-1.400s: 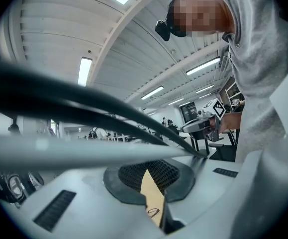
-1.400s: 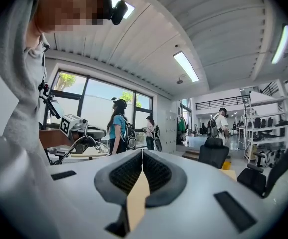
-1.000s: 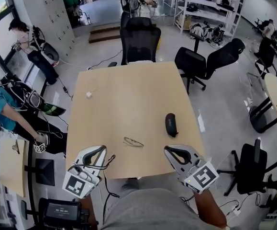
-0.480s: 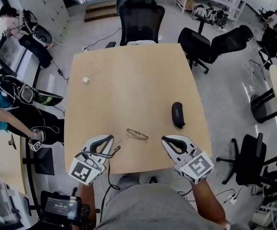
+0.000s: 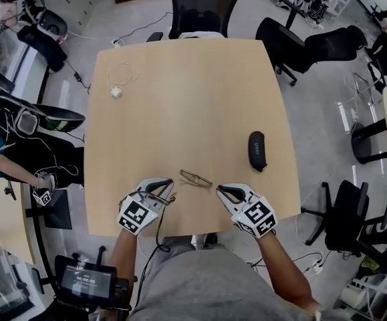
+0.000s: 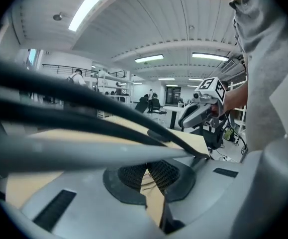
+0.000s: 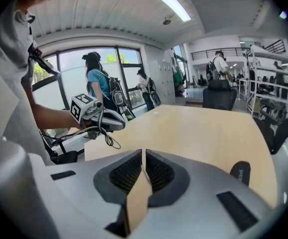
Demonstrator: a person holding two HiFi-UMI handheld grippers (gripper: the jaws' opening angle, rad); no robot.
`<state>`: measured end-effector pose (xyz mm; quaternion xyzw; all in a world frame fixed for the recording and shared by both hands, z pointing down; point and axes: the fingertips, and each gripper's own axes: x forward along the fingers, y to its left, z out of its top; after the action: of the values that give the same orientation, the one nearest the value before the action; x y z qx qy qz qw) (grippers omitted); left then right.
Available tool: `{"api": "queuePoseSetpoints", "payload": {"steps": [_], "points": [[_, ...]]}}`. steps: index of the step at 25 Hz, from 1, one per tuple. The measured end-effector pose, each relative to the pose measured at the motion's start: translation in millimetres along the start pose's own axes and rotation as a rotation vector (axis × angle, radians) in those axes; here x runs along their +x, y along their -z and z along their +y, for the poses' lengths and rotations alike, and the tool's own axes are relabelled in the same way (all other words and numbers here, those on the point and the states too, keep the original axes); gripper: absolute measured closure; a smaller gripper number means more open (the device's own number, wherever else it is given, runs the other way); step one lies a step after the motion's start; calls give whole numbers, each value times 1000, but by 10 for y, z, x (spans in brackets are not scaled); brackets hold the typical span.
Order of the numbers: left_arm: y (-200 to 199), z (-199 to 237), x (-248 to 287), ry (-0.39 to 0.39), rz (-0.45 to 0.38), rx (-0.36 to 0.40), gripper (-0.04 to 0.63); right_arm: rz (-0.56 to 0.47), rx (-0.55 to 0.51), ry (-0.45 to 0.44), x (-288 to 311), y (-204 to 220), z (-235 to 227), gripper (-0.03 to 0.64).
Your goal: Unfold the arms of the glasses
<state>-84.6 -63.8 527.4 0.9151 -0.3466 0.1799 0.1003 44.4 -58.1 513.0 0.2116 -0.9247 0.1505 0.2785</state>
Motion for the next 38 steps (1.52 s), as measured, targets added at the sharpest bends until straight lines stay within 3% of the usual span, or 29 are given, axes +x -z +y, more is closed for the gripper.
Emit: {"api": "queuePoseSetpoints", "payload": {"steps": [4,8,12,15,21,27,30,38], "points": [[526,8,301,78,123,-8,589,116,18,-28,375,406,-14,607],[896,37,541,133,194,-8,589,222,24,-35,682,774,-122,606],[1043,68,686,163,223,-25,588,292,21,-38,826,996,-201,599],[1091,59,753,187,235,-24,588,335,20,-38,896,1117,-238,556],[1290,-20,937,268,292,-26,586,424,13,-42,998,1362,-346,554],[1373,-67,906,327,302,-59,546,451,13,-2,1162,1441,-343,555],[1394,-89,888,347,312,-63,548,450,24,34,1196,1417,-403,586],[1436,-230,920,368,291,-86,566,443,1,58,1272,1401,-459,591]]}}
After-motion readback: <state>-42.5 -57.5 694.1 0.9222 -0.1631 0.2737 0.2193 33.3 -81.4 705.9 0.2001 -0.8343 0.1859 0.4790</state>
